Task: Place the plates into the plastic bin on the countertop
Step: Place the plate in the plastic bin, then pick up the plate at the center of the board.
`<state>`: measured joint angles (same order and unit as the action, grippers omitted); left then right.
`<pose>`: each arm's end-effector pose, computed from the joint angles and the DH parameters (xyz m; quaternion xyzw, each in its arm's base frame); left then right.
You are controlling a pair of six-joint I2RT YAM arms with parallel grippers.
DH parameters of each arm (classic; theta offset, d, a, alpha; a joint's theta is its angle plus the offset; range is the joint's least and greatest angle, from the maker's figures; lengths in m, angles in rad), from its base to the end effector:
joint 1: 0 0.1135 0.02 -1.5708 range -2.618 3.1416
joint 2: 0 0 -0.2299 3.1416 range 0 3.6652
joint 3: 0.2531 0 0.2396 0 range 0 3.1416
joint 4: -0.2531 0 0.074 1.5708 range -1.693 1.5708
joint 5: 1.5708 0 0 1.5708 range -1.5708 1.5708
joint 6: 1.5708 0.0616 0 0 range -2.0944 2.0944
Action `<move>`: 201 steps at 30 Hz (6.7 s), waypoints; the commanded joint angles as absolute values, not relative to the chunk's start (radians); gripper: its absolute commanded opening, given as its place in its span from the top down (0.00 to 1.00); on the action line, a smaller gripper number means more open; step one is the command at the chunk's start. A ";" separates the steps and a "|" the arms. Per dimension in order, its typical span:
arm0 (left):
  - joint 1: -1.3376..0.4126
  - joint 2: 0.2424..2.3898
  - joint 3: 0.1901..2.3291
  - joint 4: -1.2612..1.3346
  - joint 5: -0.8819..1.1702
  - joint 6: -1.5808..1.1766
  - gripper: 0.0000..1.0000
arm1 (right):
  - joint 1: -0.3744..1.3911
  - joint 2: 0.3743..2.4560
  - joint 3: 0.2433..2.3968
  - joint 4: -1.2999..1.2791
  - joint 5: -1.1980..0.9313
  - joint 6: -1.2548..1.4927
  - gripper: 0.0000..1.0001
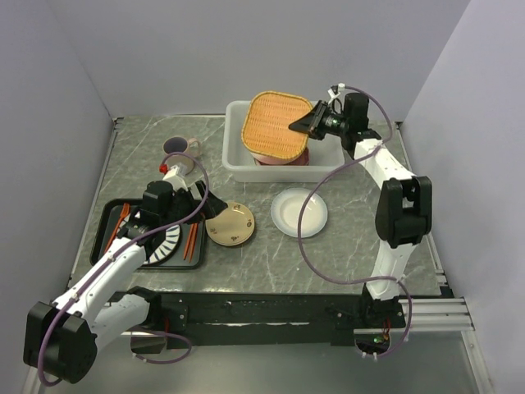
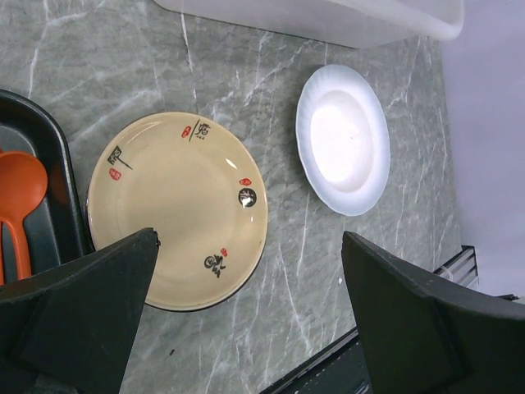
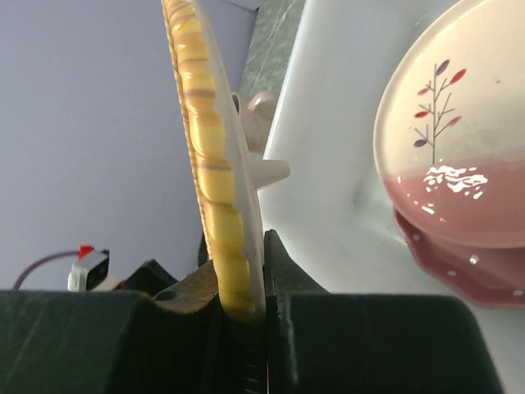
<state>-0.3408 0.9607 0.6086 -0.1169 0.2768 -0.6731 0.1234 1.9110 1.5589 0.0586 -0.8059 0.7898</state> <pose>0.2258 -0.0979 0.2180 -0.0683 0.8442 -0.3545 0.3962 0.4379 0.0991 0.2728 0.0207 0.7744 0.5244 0.3534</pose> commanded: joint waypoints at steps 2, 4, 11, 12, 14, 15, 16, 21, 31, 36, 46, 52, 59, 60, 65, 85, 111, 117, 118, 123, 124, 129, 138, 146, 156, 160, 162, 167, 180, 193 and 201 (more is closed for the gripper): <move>-0.336 0.959 0.603 -0.086 0.298 -0.663 0.01 | 0.106 1.968 1.684 0.162 -0.850 0.892 1.00; -0.337 0.960 0.604 -0.087 0.299 -0.661 0.01 | 0.100 1.997 1.710 0.175 -0.853 0.910 1.00; -0.336 0.966 0.603 -0.083 0.304 -0.660 0.01 | 0.098 2.042 1.755 0.183 -0.847 0.934 1.00; -0.336 0.968 0.603 -0.083 0.304 -0.660 0.01 | 0.098 2.045 1.761 0.178 -0.848 0.933 1.00; -0.336 0.971 0.606 -0.084 0.307 -0.660 0.01 | 0.097 2.052 1.767 0.163 -0.842 0.919 1.00; -0.336 0.971 0.606 -0.083 0.307 -0.660 0.00 | 0.098 2.054 1.776 0.153 -0.838 0.913 1.00; -0.336 0.971 0.606 -0.081 0.308 -0.660 0.01 | 0.097 2.059 1.781 0.143 -0.835 0.910 1.00; -0.336 0.973 0.606 -0.081 0.314 -0.660 0.01 | 0.098 2.103 1.819 0.115 -0.807 0.890 1.00; -0.336 0.973 0.609 -0.081 0.324 -0.660 0.01 | 0.098 2.194 1.876 0.058 -0.781 0.845 1.00; -0.336 0.976 0.606 -0.078 0.327 -0.661 0.01 | 0.098 2.224 1.878 0.066 -0.761 0.847 1.00; -0.336 0.974 0.604 -0.077 0.328 -0.661 0.01 | 0.098 2.279 1.884 0.048 -0.739 0.828 1.00; -0.336 0.974 0.600 -0.072 0.330 -0.661 0.01 | 0.098 2.299 1.891 0.029 -0.724 0.812 1.00; -0.336 0.974 0.598 -0.074 0.327 -0.661 0.01 | 0.101 2.319 1.898 -0.029 -0.695 0.769 0.99; -0.336 0.973 0.598 -0.074 0.325 -0.661 0.01 | 0.101 2.322 1.898 -0.050 -0.687 0.750 0.98; -0.336 0.971 0.597 -0.074 0.325 -0.661 0.01 | 0.103 2.329 1.890 -0.097 -0.658 0.709 0.94; -0.336 0.957 0.595 -0.075 0.322 -0.663 0.01 | 0.135 2.146 1.819 -0.316 -0.290 0.471 0.22; -0.336 0.960 0.598 -0.078 0.325 -0.657 0.01 | 0.284 1.855 1.711 -0.273 0.035 0.339 0.00; -0.336 0.976 0.610 -0.078 0.348 -0.658 0.01 | 0.285 1.688 1.528 -0.233 0.038 0.367 0.00; -0.336 0.973 0.609 -0.080 0.351 -0.661 0.01 | 0.287 1.660 1.494 -0.223 0.038 0.373 0.00; -0.337 0.942 0.603 -0.072 0.359 -0.666 0.01 | 0.285 1.476 1.260 -0.155 0.043 0.403 0.00; -0.337 0.937 0.601 -0.071 0.359 -0.667 0.01 | 0.285 1.453 1.232 -0.150 0.040 0.408 0.00; -0.337 0.954 0.600 -0.046 0.382 -0.681 0.01 | 0.284 1.336 1.099 -0.129 0.011 0.434 0.00; -0.342 0.951 0.606 -0.046 0.390 -0.684 0.01 | 0.270 1.250 0.891 -0.057 -0.094 0.503 0.00; -0.342 0.956 0.617 -0.067 0.382 -0.667 0.01 | 0.221 1.197 0.688 -0.003 -0.153 0.538 0.00; -0.344 1.000 0.612 -0.028 0.403 -0.678 0.01 | 0.133 1.175 0.529 0.046 -0.270 0.554 0.01; -0.344 1.005 0.607 -0.021 0.405 -0.683 0.01 | 0.115 1.242 0.488 0.122 -0.354 0.584 0.04; -0.344 1.002 0.606 -0.021 0.405 -0.683 0.01 | 0.112 1.264 0.466 0.150 -0.394 0.598 0.05; -0.344 0.994 0.609 -0.035 0.394 -0.677 0.01 | 0.101 1.330 0.436 0.221 -0.448 0.624 0.08; -0.344 1.009 0.607 -0.034 0.388 -0.673 0.01 | 0.086 1.465 0.405 0.359 -0.552 0.690 0.20; -0.344 1.011 0.606 -0.035 0.385 -0.673 0.01 | 0.084 1.546 0.367 0.483 -0.609 0.746 0.86; -0.344 1.015 0.601 -0.029 0.383 -0.676 0.01 | 0.086 1.505 0.364 0.460 -0.623 0.735 1.00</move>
